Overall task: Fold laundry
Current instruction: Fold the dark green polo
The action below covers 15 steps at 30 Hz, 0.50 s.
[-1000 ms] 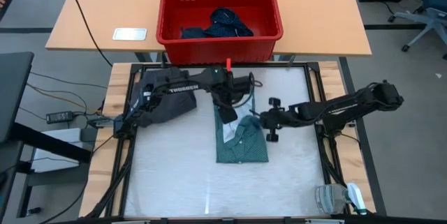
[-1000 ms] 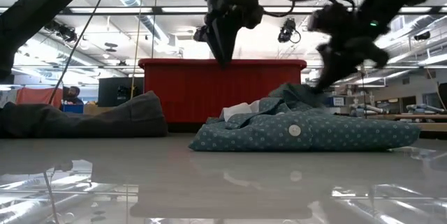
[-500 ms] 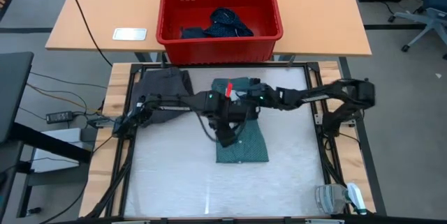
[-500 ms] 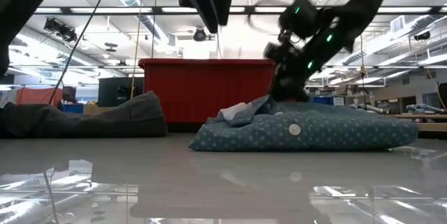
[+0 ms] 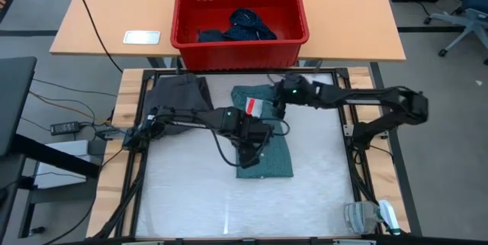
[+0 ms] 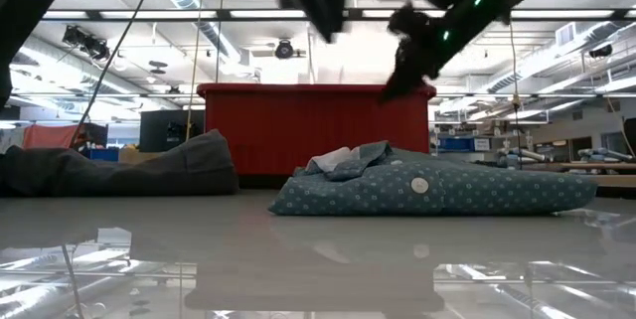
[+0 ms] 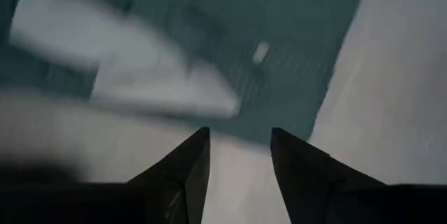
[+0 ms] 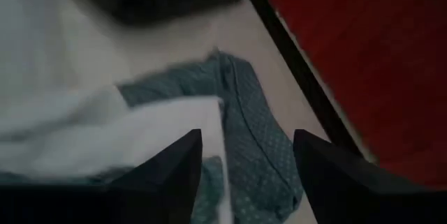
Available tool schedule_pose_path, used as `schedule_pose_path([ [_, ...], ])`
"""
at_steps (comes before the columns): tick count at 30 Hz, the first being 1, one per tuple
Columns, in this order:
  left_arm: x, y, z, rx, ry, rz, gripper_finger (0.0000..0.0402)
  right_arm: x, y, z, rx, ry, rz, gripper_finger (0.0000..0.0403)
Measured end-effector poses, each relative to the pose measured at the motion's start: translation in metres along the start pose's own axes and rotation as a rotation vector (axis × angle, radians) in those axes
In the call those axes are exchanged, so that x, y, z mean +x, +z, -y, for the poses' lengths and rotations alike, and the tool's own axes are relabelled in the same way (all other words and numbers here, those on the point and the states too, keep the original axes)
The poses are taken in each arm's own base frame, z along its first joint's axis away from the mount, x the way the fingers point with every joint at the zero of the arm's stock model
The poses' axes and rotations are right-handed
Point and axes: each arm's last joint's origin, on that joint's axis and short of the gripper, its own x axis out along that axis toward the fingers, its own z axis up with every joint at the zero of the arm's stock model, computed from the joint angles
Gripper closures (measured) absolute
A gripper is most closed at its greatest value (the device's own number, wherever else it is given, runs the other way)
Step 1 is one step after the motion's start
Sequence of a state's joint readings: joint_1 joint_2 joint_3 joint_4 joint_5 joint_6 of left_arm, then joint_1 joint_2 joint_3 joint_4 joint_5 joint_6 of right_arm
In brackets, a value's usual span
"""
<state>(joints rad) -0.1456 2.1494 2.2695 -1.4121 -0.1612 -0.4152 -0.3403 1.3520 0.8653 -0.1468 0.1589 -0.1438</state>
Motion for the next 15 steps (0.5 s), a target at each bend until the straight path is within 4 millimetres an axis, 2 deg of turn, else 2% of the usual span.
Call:
schedule_pose_path([
  [4,0.024,0.004,0.015,0.086,-0.042,0.079,0.0247,-0.017,0.002,0.002,0.137,0.095,0.031,0.0169],
  [6,0.039,0.002,0.017,0.058,-0.049,0.078,0.0247,-0.021,-0.004,0.001,0.179,0.115,-0.004,0.017],
  [9,0.064,-0.01,0.015,-0.053,-0.01,-0.012,0.0247,-0.025,-0.011,-0.004,0.246,0.164,-0.058,0.0171],
  [12,0.085,-0.022,0.014,-0.163,-0.011,-0.089,0.0246,-0.026,-0.021,-0.018,0.3,0.25,-0.122,0.0172],
  [15,0.104,-0.039,0.02,-0.2,-0.006,-0.158,0.0243,-0.025,-0.033,-0.04,0.316,0.321,-0.129,0.0178],
])
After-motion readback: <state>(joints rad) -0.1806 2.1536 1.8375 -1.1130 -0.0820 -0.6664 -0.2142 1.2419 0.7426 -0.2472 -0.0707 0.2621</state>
